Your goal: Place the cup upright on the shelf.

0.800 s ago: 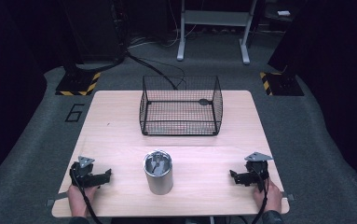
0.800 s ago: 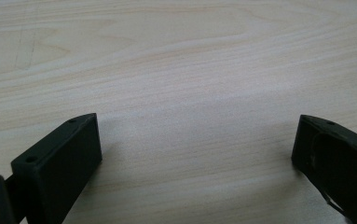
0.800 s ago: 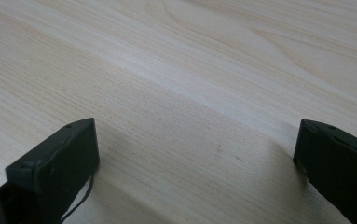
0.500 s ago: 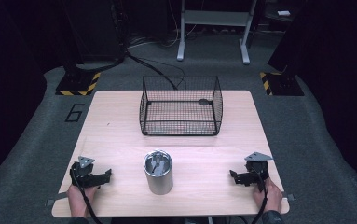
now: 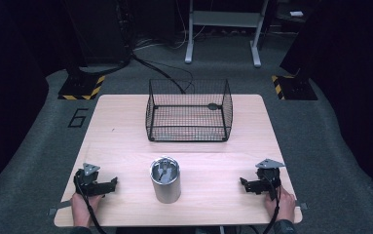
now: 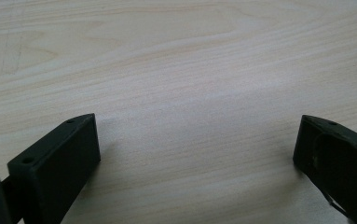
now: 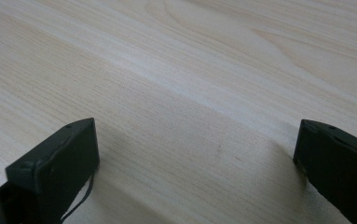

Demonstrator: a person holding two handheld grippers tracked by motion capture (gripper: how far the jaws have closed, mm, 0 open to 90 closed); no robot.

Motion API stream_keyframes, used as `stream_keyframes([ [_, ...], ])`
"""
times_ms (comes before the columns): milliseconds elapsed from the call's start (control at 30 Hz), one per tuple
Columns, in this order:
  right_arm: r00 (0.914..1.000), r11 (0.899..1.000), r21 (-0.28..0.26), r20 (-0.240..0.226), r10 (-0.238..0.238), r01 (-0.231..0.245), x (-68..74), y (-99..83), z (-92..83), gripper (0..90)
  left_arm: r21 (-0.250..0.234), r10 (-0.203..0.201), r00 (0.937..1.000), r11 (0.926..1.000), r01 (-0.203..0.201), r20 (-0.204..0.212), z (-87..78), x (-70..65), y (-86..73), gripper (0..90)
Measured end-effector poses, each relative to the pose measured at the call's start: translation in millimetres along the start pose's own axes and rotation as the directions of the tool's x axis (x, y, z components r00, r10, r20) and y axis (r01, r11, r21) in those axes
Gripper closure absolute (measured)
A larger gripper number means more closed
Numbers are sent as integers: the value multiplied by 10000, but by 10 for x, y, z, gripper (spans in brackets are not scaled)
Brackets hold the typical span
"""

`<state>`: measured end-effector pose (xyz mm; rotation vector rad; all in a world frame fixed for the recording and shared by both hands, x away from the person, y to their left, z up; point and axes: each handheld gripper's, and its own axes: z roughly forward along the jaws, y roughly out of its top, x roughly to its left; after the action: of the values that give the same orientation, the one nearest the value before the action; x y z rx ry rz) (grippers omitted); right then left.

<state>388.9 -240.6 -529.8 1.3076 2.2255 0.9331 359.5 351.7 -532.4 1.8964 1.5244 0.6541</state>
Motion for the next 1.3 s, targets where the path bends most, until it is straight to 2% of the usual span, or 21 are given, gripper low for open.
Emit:
stream_keyframes([
  [167, 10000, 10000, 11, -18, -5, 5, -2, 1, 0, 0, -12, -31, 10000, 10000, 31, 46, 2, -5, 0, 0],
  [333, 10000, 10000, -67, -49, -21, 21, -8, -3, 2, 0, 62, 236, 9993, 9997, -238, 296, -3, 3, 6, 0],
  [367, 10000, 10000, -63, -50, -25, 25, -8, -3, 2, 0, -80, 281, 9990, 9996, -279, 342, 3, -10, 2, 0],
  [400, 10000, 10000, -65, -52, -28, 28, -9, -3, 2, 0, 98, 346, 9982, 9993, -352, 493, -15, -11, 11, 1],
  [567, 10000, 10000, -82, -56, -41, 40, -13, -3, 2, 0, -372, 627, 9971, 9974, -611, 435, -84, -87, 39, 1],
  [700, 10000, 10000, -82, -53, -40, 40, -13, -3, 2, 0, -575, 921, 9935, 9944, -883, 674, -183, -144, 68, 1],
  [767, 10000, 10000, -83, -56, -39, 38, -13, -3, 2, 0, -633, 1140, 9901, 9920, -1090, 815, -233, -173, 76, 1],
  [967, 9999, 9999, -55, -88, -122, 121, -22, -1, 3, 0, -1067, 1341, 9818, 9870, -1202, 1348, -335, -275, 90, 1],
  [1000, 9999, 9999, -69, -95, -114, 114, -23, -1, 3, 0, -1026, 1445, 9780, 9862, -1298, 1507, -359, -288, 101, 1],
  [1033, 9999, 9999, -72, -102, -118, 117, -23, -1, 4, 0, -1104, 1513, 9774, 9846, -1357, 1480, -374, -316, 106, 1],
  [1100, 9999, 9999, -71, -104, -114, 113, -23, -1, 4, 0, -1229, 1815, 9701, 9790, -1627, 1611, -409, -353, 113, 1],
  [1167, 9999, 9999, -68, -106, -120, 119, -23, -1, 4, 0, -1352, 1947, 9664, 9756, -1730, 1678, -451, -399, 117, 1],
  [1300, 9999, 9999, -70, -107, -118, 117, -23, -1, 4, 0, -1645, 2378, 9503, 9645, -2067, 2007, -531, -477, 132, 1],
])
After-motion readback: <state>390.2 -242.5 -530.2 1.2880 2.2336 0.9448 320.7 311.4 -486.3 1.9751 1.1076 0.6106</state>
